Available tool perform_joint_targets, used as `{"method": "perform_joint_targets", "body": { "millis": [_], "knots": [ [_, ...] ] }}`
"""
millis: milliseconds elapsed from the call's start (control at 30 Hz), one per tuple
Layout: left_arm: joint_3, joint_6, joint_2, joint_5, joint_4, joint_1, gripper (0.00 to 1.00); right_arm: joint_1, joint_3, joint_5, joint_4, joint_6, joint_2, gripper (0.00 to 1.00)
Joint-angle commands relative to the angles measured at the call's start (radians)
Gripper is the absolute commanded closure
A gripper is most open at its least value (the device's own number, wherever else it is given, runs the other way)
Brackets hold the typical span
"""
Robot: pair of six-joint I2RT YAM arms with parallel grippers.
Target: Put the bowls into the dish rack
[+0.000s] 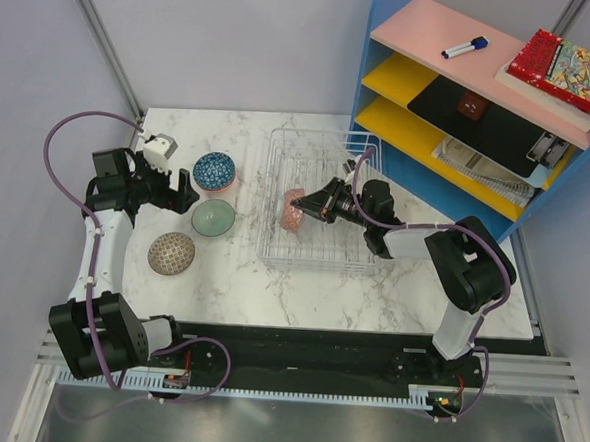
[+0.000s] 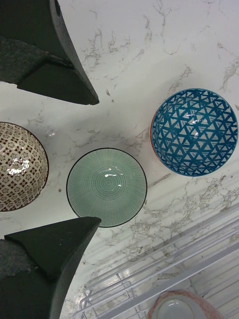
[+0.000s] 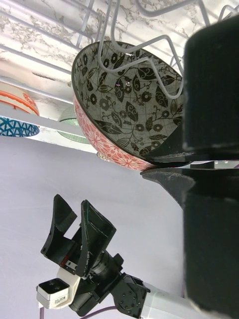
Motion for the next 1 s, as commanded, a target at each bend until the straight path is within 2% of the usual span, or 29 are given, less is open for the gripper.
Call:
{"method": "perform_joint_targets", "body": {
  "millis": [0,467,533,567,633,667,767,967],
  "knots": [
    [0.012,0.035,-0.018,0.020,0.015,0.003,0.00,-0.011,-0.018,0.122,-0.263,-0.119,0.070,1.00],
    [0.024,0.028,-0.016,0.030,0.012,0.005,0.00,-0.014,0.005,0.171,-0.382,-0.167,0.082,1.00],
    [0.024,0.030,-0.019,0.031,0.009,0.005,0.00,-0.014,0.019,0.164,-0.394,-0.174,0.078,0.93],
    [0.023,0.030,-0.019,0.033,0.009,0.003,0.00,-0.014,0.025,0.161,-0.401,-0.188,0.075,0.79],
    [0.020,0.032,-0.021,0.033,0.008,0.003,0.00,-0.015,0.040,0.148,-0.406,-0.196,0.067,0.66],
    [0.020,0.033,-0.023,0.033,0.008,0.005,0.00,-0.015,0.044,0.144,-0.408,-0.199,0.064,0.55],
    [0.010,0.039,-0.023,0.028,0.008,0.003,0.00,-0.017,0.065,0.137,-0.423,-0.231,0.042,0.40],
    [0.000,0.044,-0.023,0.022,0.008,0.005,0.00,-0.045,0.119,0.133,-0.503,-0.297,-0.010,0.34]
  ]
}}
